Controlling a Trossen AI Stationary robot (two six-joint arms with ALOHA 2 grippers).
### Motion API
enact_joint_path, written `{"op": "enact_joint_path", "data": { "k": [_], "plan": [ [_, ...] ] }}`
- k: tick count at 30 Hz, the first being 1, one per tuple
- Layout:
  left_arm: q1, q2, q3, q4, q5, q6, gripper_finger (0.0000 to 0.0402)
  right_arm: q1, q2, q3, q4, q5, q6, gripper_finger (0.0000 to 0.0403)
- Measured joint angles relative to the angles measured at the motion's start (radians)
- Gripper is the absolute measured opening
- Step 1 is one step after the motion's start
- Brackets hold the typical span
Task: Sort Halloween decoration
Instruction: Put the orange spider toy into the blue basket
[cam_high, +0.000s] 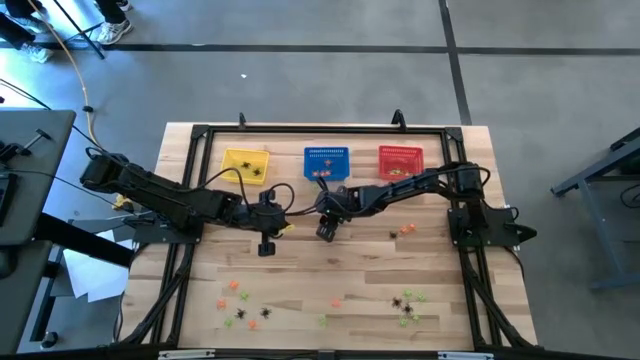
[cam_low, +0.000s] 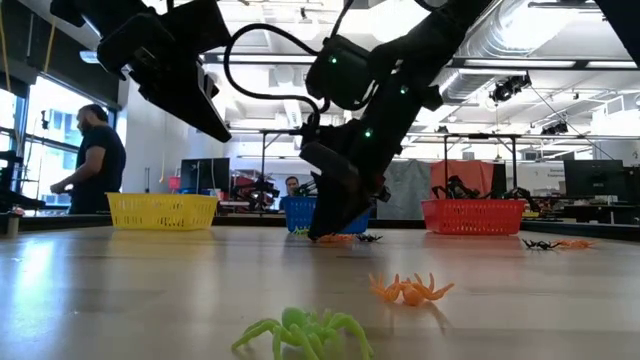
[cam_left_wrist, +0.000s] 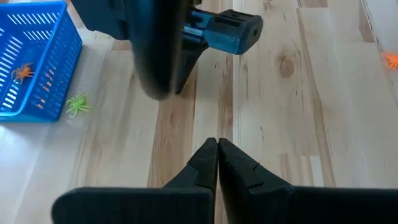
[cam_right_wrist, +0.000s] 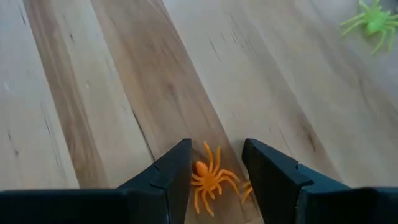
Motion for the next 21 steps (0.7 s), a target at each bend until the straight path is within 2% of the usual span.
{"op": "enact_joint_path", "data": {
  "k": [8, 11, 16, 21],
  "plan": [
    [0.0, 0.0, 0.0, -0.005, 0.0, 0.002, 0.0, 0.0, 0.009, 0.0, -0.001, 0.001, 0.003, 0.0141],
    [0.0, 0.0, 0.0, -0.01, 0.0, 0.003, 0.0, -0.001, 0.01, -0.001, -0.012, -0.001, 0.014, 0.0112],
    [0.0, 0.0, 0.0, -0.023, 0.0, 0.0, 0.0, -0.002, 0.01, -0.001, -0.025, 0.001, 0.02, 0.0022],
    [0.0, 0.0, 0.0, -0.025, 0.0, 0.0, 0.0, -0.006, 0.009, -0.002, -0.029, -0.019, 0.037, 0.0008]
  ]
}}
